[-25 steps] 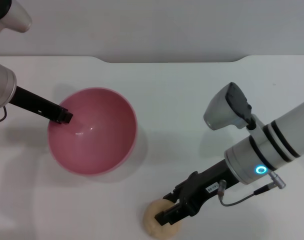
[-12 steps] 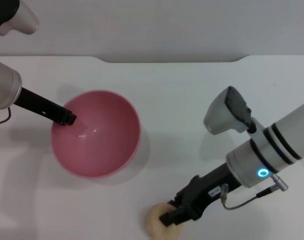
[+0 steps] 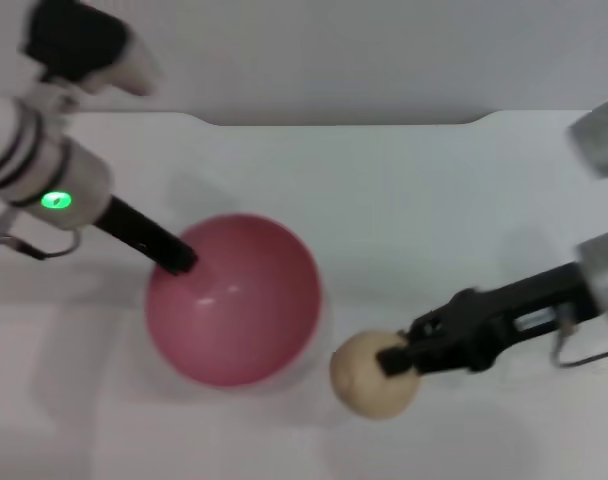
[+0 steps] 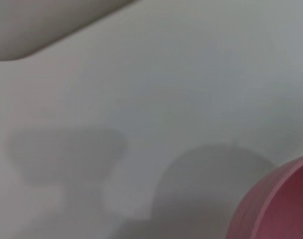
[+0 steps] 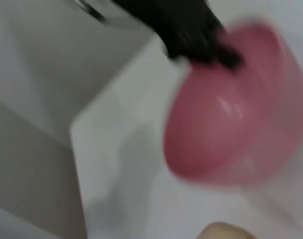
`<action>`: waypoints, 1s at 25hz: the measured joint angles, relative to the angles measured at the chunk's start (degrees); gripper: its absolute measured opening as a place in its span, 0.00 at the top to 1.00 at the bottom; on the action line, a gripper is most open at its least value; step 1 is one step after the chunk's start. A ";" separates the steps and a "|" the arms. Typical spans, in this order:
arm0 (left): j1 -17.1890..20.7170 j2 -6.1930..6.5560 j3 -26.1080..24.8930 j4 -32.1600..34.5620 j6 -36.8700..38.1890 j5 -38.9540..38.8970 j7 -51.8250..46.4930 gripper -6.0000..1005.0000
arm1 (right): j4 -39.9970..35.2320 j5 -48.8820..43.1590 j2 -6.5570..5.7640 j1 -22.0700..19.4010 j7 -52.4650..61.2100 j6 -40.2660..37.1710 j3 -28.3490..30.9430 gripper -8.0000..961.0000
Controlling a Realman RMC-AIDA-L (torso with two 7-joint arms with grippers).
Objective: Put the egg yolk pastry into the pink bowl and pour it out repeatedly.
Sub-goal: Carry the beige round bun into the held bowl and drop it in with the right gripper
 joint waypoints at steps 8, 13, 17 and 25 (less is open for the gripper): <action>-7.76 -0.80 12.31 -3.14 -2.11 -0.50 -2.81 1.00 | -8.34 0.20 0.53 -0.89 -0.08 -9.70 12.37 0.77; -11.00 -1.13 16.50 -2.90 -3.25 -1.92 -3.11 1.00 | -7.79 -5.90 2.30 1.70 0.05 -6.52 11.88 0.80; -11.73 -1.18 17.93 -2.67 -4.26 -2.87 -3.29 1.00 | -7.42 -7.70 2.95 2.62 0.32 -3.72 9.95 0.83; -11.82 -0.99 17.86 -2.90 -4.77 -2.76 -3.26 1.00 | -8.27 -7.33 2.82 2.40 0.50 -3.01 10.06 0.66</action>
